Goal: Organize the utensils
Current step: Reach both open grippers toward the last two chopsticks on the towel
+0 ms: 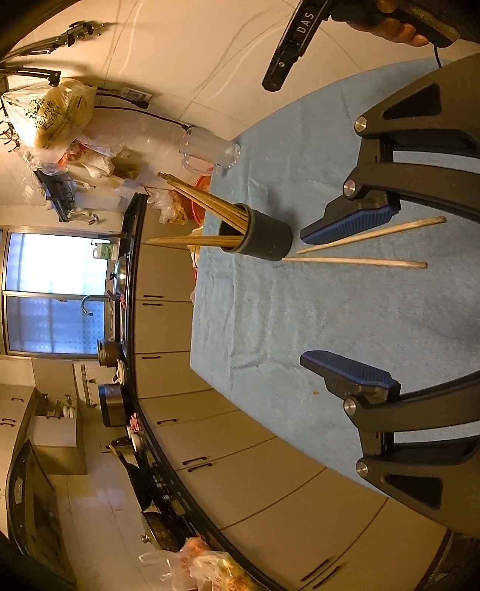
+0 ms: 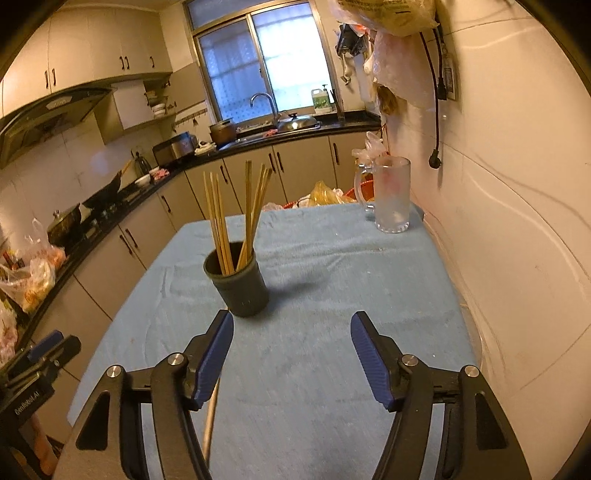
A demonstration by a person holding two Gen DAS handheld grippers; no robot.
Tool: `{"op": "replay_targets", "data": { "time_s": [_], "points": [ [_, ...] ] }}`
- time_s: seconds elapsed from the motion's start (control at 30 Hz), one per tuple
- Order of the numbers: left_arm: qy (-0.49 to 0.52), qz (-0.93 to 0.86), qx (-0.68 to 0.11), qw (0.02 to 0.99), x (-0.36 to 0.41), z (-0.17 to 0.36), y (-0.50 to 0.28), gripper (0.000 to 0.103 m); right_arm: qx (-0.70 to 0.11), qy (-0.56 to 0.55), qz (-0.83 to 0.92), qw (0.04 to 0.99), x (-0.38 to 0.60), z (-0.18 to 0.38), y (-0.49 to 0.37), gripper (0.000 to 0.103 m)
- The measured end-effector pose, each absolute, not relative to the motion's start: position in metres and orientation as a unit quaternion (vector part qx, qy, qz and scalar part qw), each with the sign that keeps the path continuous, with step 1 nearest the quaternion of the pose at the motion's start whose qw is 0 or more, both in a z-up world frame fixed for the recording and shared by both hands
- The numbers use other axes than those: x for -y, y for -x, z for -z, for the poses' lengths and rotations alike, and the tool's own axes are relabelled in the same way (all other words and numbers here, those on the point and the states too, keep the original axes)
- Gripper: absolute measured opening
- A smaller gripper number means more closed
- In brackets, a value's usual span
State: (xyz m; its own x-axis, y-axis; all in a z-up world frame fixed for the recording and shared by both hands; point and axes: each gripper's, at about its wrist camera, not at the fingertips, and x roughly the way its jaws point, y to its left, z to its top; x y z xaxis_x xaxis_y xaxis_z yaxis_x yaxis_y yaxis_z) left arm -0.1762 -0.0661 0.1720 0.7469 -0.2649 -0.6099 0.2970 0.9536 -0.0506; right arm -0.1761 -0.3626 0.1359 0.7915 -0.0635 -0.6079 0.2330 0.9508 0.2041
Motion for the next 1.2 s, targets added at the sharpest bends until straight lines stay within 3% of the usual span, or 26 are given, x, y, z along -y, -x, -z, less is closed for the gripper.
{"op": "replay_targets", "data": {
  "time_s": [0.27, 0.57, 0.83, 0.93, 1.1, 1.2],
  "points": [
    [-0.017, 0.140, -0.346, 0.927, 0.054, -0.154, 0.169, 0.059, -0.345, -0.091, 0.077, 0.931, 0.345, -0.123, 0.174, 0.075],
    [-0.010, 0.112, -0.408, 0.906, 0.038, -0.097, 0.141, 0.059, -0.452, -0.026, -0.001, 0.892, 0.279, -0.041, 0.145, 0.075],
    [-0.031, 0.133, -0.446, 0.885, 0.048, -0.054, 0.129, 0.059, -0.467, 0.007, -0.038, 0.884, 0.236, 0.002, 0.122, 0.065],
    [-0.035, 0.151, -0.456, 0.876, 0.058, -0.044, 0.128, 0.059, -0.468, 0.021, -0.037, 0.883, 0.231, 0.009, 0.117, 0.054],
    [-0.066, 0.189, -0.467, 0.861, 0.089, -0.031, 0.131, 0.059, -0.468, -0.011, -0.023, 0.883, 0.247, 0.020, 0.120, 0.014],
    [-0.084, 0.210, -0.463, 0.857, 0.105, -0.026, 0.135, 0.059, -0.468, -0.053, -0.002, 0.882, 0.269, 0.020, 0.125, 0.009]
  ]
}}
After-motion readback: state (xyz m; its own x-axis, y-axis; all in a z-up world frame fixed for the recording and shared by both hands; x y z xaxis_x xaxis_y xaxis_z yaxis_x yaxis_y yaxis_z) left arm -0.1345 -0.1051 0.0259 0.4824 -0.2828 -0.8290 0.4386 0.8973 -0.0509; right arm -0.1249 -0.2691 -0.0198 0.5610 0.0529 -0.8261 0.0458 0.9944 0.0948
